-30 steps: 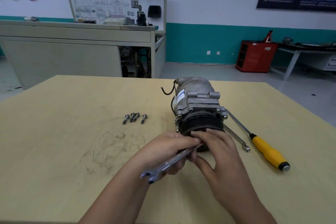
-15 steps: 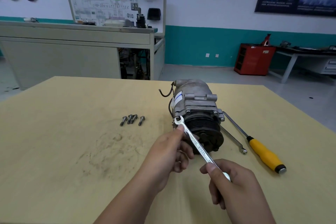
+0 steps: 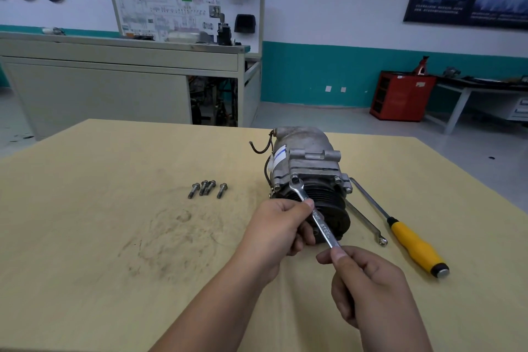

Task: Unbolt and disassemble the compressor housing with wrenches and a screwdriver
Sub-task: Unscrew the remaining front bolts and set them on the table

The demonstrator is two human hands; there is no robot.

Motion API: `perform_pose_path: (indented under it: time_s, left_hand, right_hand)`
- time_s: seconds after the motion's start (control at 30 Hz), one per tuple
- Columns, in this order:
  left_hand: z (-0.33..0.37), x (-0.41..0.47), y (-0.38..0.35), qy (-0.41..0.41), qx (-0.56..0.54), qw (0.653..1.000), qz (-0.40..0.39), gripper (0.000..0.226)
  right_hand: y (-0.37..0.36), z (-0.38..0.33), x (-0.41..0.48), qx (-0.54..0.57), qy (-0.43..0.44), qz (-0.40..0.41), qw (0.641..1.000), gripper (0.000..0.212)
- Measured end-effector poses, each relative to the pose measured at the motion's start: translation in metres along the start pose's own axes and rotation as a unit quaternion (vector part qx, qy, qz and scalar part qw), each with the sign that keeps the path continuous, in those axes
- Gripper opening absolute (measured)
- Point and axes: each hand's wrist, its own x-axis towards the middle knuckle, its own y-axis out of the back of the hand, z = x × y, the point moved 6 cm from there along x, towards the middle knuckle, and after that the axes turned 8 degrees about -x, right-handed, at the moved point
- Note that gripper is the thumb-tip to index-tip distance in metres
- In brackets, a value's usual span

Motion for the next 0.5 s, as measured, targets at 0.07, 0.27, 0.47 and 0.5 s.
perform_pose_path:
  time_s: [0.07,0.27,0.47,0.5]
  left_hand:
    - [-0.0002,0.0008,0.0002,0.002,-0.001,1.000,0.003,0.032]
    - [-0.0011,0.0034,0.0008,0.030,-0.016,0.999,0.001,0.030]
    - [-0.0027,0.0052,0.0041,0.072,-0.031,0.997,-0.007,0.030]
    - [-0.0024,0.0057,0.0051,0.080,-0.028,0.996,-0.006,0.033]
  right_hand:
    - [-0.0003,0.0003,0.0008,0.006,0.001,-0.001,1.000,0.032]
    - [0.0002,-0.0028,0.0003,-0.002,0.010,0.012,1.000,0.030]
    - [-0.0038,-0.0084,-0.0024,-0.057,0.026,0.031,0.998,0.028]
    - [-0.0043,-0.0091,-0.0028,-0.064,0.028,0.035,0.997,0.028]
